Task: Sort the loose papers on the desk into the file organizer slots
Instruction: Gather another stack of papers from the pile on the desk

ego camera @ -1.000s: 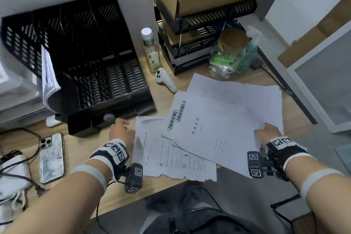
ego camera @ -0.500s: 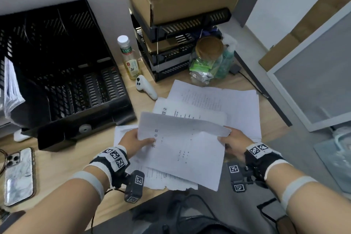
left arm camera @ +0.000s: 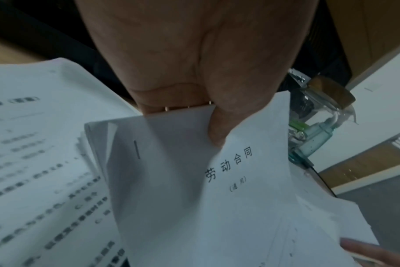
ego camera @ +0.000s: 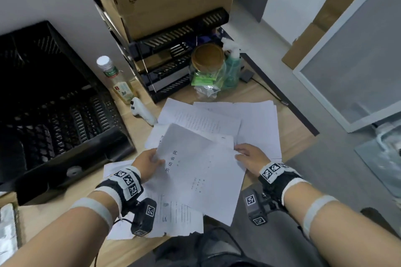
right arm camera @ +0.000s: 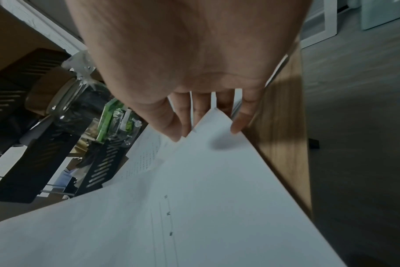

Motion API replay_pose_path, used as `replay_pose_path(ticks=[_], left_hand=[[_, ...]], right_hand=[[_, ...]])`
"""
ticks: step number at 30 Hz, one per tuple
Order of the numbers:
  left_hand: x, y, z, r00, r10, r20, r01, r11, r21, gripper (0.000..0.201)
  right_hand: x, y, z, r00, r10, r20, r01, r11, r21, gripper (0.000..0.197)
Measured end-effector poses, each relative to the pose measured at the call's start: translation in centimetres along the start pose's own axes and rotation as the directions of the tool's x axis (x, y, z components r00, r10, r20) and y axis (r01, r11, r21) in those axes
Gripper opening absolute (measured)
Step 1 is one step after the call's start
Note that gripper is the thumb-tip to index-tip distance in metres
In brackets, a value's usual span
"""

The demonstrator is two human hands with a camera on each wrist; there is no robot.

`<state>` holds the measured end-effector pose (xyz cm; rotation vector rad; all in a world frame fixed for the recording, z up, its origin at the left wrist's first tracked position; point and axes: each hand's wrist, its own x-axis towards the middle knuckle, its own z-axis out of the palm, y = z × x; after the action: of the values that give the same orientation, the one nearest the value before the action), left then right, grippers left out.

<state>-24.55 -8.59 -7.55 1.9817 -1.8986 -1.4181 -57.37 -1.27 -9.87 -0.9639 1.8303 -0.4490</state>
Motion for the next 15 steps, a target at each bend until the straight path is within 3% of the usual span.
replay_pose_path(ticks=[4, 7, 11, 12, 13, 15], left_hand=[[0.9, 0.9, 1.1, 1.000, 0.020, 0.020, -0.022, 0.993, 0.114, 0.020], [1.1, 1.8, 1.8, 0.995, 0.053, 0.080, -0.065, 0.987, 0.150, 0.022], [2.1, 2.4, 2.6, 0.994, 0.055, 0.090, -0.071, 0.980, 0.186, 0.028], [2.3, 2.6, 2.8, 0.995, 0.045, 0.086, -0.061, 0.980, 0.188, 0.030], [2.5, 2.7, 3.1, 0.996, 0.034, 0.080, -0.049, 0.980, 0.195, 0.030], [2.8, 3.0, 3.4, 0.997, 0.024, 0.074, -0.039, 0.977, 0.211, 0.032]], right_hand=[[1.2, -0.4, -1.1, 0.990, 0.060, -0.130, -0.042, 0.989, 0.138, 0.057], [2.0, -2.0, -0.9, 0.997, 0.063, -0.048, -0.054, 0.982, 0.180, 0.063], [2.1, -2.7, 0.3, 0.993, -0.008, 0.116, 0.017, 0.997, -0.078, 0.036], [2.0, -2.4, 0.4, 0.992, -0.018, 0.128, 0.027, 0.997, -0.068, 0.031], [1.8, -2.0, 0.1, 0.995, -0.021, 0.095, 0.025, 0.999, -0.035, 0.032], [1.9, -0.9, -1.7, 0.987, 0.004, -0.161, -0.019, 0.996, -0.087, 0.041]])
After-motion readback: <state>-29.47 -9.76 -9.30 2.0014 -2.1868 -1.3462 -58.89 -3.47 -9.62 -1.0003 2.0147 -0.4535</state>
